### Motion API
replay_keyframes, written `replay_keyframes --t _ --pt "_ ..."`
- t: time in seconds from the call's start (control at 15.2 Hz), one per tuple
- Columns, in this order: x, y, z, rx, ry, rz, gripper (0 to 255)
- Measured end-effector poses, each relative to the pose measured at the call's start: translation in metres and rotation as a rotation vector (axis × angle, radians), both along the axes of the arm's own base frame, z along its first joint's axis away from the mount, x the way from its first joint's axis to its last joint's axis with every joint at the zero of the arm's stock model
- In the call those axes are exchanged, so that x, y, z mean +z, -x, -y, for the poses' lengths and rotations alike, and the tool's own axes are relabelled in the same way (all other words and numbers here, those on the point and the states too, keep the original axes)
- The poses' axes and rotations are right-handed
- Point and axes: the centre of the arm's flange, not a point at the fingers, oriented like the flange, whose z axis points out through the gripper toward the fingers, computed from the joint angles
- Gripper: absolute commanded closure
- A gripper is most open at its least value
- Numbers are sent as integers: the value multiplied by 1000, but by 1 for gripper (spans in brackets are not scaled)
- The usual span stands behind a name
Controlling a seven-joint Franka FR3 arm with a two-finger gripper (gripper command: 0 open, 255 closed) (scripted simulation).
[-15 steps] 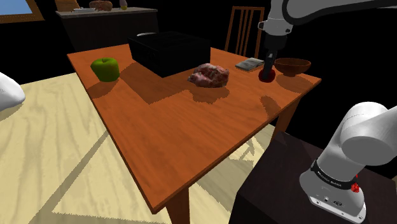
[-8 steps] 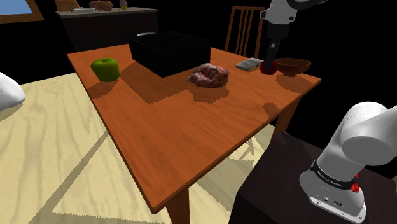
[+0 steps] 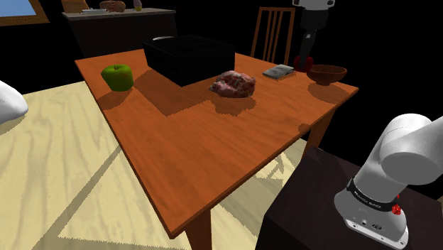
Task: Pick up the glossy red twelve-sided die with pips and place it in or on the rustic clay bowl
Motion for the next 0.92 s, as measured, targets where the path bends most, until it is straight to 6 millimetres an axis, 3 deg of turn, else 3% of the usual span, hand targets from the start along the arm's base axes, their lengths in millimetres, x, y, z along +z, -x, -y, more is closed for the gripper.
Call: replay_keyframes --t 0.26,0.92 --pt "16 1 6 0 0 0 255" --pt "19 20 132 -1 -1 0 255"
